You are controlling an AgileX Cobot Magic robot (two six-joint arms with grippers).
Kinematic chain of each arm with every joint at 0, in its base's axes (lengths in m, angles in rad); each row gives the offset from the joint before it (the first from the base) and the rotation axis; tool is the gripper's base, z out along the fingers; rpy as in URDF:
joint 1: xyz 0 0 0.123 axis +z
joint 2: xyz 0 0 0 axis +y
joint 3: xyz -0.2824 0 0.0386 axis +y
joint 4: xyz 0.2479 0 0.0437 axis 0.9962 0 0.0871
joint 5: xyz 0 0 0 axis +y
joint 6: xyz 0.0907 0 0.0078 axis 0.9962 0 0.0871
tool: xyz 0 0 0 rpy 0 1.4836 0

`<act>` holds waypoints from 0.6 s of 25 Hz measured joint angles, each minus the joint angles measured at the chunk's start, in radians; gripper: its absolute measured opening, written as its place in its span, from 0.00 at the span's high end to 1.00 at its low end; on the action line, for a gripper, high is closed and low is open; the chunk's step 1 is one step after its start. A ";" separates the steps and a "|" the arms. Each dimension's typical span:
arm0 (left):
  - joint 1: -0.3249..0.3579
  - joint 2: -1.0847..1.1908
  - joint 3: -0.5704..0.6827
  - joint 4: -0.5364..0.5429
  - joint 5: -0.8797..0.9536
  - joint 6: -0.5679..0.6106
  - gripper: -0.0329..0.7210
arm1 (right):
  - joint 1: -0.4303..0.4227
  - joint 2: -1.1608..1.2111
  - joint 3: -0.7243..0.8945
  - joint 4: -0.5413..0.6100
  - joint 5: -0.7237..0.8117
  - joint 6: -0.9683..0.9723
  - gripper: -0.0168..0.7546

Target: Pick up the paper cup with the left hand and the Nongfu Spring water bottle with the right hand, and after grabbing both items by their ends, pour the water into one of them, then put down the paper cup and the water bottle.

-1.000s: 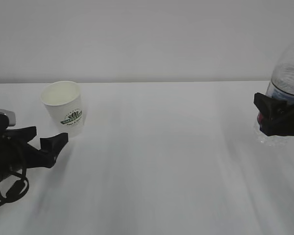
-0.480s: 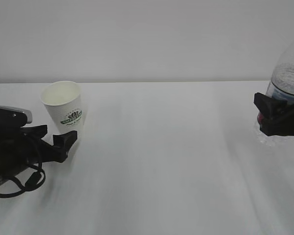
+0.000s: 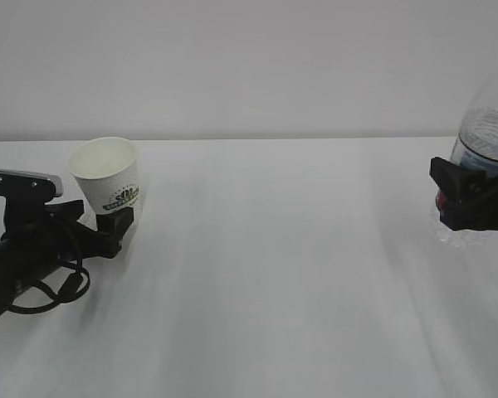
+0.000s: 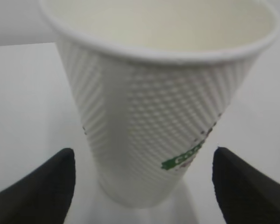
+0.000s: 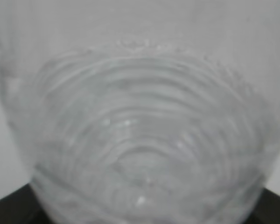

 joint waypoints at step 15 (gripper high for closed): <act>0.000 0.023 -0.138 -0.002 0.037 0.000 0.04 | 0.000 0.000 0.000 0.000 0.000 0.000 0.31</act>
